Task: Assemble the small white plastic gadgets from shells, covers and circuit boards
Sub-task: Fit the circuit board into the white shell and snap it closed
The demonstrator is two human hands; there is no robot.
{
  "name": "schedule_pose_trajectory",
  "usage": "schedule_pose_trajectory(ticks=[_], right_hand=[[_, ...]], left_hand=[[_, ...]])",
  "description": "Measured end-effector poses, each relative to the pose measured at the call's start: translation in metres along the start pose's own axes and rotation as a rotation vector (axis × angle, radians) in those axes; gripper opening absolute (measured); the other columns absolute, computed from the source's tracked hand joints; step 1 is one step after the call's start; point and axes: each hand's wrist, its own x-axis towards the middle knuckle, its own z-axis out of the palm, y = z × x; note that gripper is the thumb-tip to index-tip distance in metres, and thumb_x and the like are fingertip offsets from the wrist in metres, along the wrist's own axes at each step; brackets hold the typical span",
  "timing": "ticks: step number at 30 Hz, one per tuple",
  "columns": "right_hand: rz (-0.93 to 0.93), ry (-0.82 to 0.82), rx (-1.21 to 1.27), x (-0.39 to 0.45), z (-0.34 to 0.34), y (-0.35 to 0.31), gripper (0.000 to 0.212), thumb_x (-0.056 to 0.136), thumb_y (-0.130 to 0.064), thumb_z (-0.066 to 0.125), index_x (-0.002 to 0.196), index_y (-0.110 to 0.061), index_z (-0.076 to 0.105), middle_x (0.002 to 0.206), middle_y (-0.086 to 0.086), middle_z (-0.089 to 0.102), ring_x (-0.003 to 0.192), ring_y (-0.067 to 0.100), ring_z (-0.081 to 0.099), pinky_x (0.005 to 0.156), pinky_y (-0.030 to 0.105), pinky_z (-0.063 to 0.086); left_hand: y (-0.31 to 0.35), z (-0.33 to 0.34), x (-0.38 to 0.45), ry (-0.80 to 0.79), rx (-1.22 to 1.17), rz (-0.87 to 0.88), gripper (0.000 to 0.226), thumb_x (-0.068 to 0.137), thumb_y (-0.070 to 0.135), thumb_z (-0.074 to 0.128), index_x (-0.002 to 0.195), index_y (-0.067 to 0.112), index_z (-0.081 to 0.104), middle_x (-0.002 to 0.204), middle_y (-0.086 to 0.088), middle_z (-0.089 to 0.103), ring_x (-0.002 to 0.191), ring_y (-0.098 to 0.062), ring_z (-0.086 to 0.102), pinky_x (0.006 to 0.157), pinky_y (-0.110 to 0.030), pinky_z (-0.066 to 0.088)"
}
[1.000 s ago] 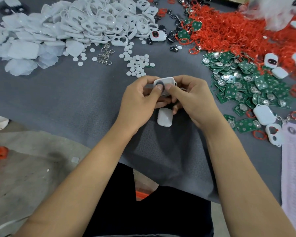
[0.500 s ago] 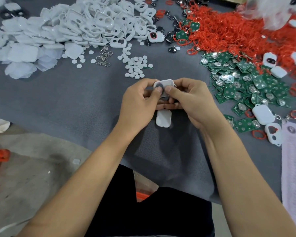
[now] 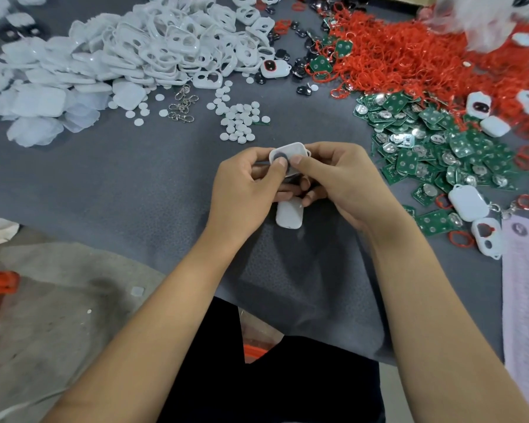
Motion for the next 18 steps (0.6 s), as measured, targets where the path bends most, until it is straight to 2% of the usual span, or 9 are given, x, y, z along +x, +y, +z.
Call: schedule_pose_trajectory(ticks=[4,7,9,12,14,16,18], right_hand=[[-0.016,0.026,0.014,0.0,-0.001,-0.002,0.02,0.099,-0.014,0.069,0.116,-0.006,0.075,0.082,0.007,0.07,0.065,0.013,0.058,0.049,0.025,0.052],[-0.031,0.149,0.042,-0.003,-0.004,-0.006,0.018,0.1,-0.011,0.067,0.116,-0.003,0.07,0.082,0.005,0.067,0.062,0.013,0.058,0.046,0.025,0.05],[-0.109,0.266,-0.08,-0.006,-0.011,-0.008,0.013,0.101,-0.014,0.064,0.111,-0.008,0.071,0.082,0.002,0.068,0.057,0.013,0.057,0.046,0.025,0.048],[-0.285,0.489,-0.35,-0.019,-0.026,-0.005,0.014,0.099,-0.018,0.061,0.101,-0.022,0.073,0.077,-0.002,0.069,0.058,0.015,0.055,0.056,0.03,0.045],[-0.362,0.637,-0.426,-0.038,-0.033,0.001,0.015,0.098,-0.017,0.06,0.098,-0.025,0.072,0.072,-0.002,0.065,0.061,0.013,0.052,0.059,0.026,0.042],[-0.374,0.733,-0.473,-0.063,-0.037,0.011,0.015,0.099,-0.017,0.059,0.098,-0.026,0.071,0.072,-0.007,0.061,0.065,0.008,0.055,0.062,0.024,0.043],[-0.339,0.738,-0.59,-0.086,-0.038,0.023,0.013,0.1,-0.019,0.06,0.101,-0.024,0.072,0.079,-0.004,0.066,0.073,0.018,0.063,0.067,0.034,0.05]], left_hand=[[0.003,0.001,-0.001,-0.009,-0.053,-0.028,0.015,0.104,0.01,0.061,0.115,0.004,0.071,0.092,-0.006,0.081,0.079,-0.024,0.08,0.069,-0.028,0.063],[0.005,0.0,-0.001,-0.005,-0.096,-0.061,0.017,0.104,0.01,0.061,0.116,0.002,0.07,0.094,-0.009,0.081,0.079,-0.027,0.08,0.069,-0.028,0.063],[0.007,-0.001,-0.001,-0.004,-0.103,-0.073,0.018,0.105,0.012,0.06,0.116,0.002,0.07,0.096,-0.01,0.08,0.079,-0.028,0.08,0.069,-0.028,0.063],[0.009,-0.002,-0.001,-0.016,-0.109,-0.088,0.018,0.106,0.013,0.058,0.112,0.0,0.07,0.095,-0.01,0.079,0.078,-0.029,0.079,0.067,-0.027,0.063],[0.009,-0.003,0.0,-0.038,-0.109,-0.09,0.019,0.106,0.012,0.056,0.107,0.0,0.07,0.095,-0.012,0.078,0.078,-0.029,0.079,0.065,-0.026,0.062],[0.009,-0.004,-0.001,-0.068,-0.114,-0.083,0.021,0.107,0.014,0.054,0.103,0.001,0.071,0.094,-0.014,0.078,0.078,-0.03,0.079,0.065,-0.026,0.061],[0.008,-0.005,0.0,-0.092,-0.119,-0.077,0.023,0.108,0.017,0.054,0.101,0.003,0.071,0.093,-0.014,0.078,0.079,-0.03,0.079,0.064,-0.025,0.061]])
